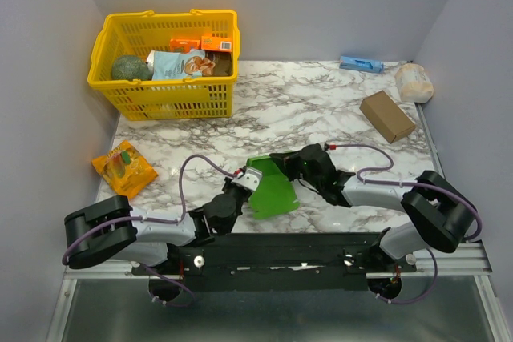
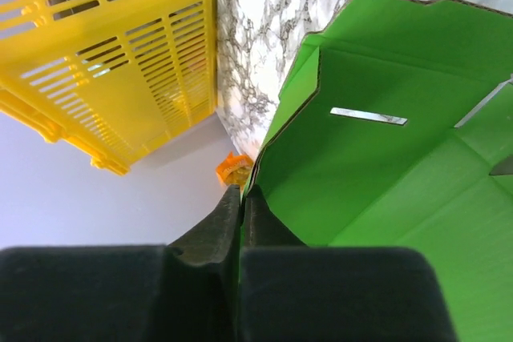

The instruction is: Fold the paper box

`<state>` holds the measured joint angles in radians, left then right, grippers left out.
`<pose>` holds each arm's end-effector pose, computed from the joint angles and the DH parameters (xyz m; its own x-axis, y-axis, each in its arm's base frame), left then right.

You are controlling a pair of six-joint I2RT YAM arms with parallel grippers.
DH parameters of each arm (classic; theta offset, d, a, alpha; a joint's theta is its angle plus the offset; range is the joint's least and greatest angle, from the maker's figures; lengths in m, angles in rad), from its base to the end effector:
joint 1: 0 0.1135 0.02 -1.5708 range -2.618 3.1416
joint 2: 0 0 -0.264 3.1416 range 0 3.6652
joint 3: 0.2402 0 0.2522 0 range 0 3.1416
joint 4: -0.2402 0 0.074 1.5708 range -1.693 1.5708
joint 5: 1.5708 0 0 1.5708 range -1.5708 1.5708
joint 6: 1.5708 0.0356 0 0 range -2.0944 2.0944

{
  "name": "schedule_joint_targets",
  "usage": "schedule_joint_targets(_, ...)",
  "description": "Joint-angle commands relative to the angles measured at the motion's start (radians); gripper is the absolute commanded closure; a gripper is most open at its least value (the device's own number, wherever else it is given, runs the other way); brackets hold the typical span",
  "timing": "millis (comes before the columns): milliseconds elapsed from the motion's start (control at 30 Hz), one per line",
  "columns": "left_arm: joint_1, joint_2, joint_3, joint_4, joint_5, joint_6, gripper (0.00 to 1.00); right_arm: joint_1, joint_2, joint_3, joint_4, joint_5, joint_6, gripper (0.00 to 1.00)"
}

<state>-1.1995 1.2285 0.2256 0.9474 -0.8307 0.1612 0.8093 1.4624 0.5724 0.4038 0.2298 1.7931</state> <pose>0.1013 -0.1876 0.1825 0.0381 0.2006 -0.9789 0.3595 0.9113 0.2007 0.2048 0.2031 0.1726 -0.4808 0.8721 0.0911 0.4392 0.1496 0.8858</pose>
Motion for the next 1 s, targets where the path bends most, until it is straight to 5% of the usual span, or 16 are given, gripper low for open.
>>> schedule_joint_targets(0, -0.018, 0.023, 0.032, -0.006, -0.035, 0.014, 0.76, -0.004, 0.021, -0.006, 0.073, -0.01, -0.026, 1.0)
schedule_joint_targets(33, -0.018, 0.022, 0.031, -0.007, -0.033, 0.008, 0.68, -0.005, 0.021, -0.012, 0.082, -0.006, -0.037, 1.0)
schedule_joint_targets(67, -0.018, 0.013, 0.029, -0.007, -0.025, 0.005, 0.49, -0.005, 0.021, -0.016, 0.104, -0.003, -0.043, 1.0)
schedule_joint_targets(167, -0.017, -0.045, 0.011, -0.022, 0.008, -0.025, 0.25, -0.005, 0.016, -0.038, 0.163, 0.017, -0.089, 1.0)
schedule_joint_targets(367, 0.014, -0.315, 0.001, -0.292, 0.188, -0.156, 0.02, -0.012, 0.035, -0.115, 0.459, 0.025, -0.241, 1.0)
schedule_joint_targets(467, 0.07, -0.44, -0.006, -0.424, 0.341, -0.291, 0.01, -0.022, 0.081, -0.138, 0.586, -0.016, -0.29, 1.0)
schedule_joint_targets(633, 0.315, -0.494, 0.0, -0.579, 0.591, -0.474, 0.01, -0.047, 0.18, -0.181, 0.792, -0.111, -0.371, 0.99)
schedule_joint_targets(967, 0.442, -0.302, 0.041, -0.647, 0.588, -0.63, 0.02, -0.074, 0.289, -0.227, 0.965, -0.193, -0.417, 1.0)
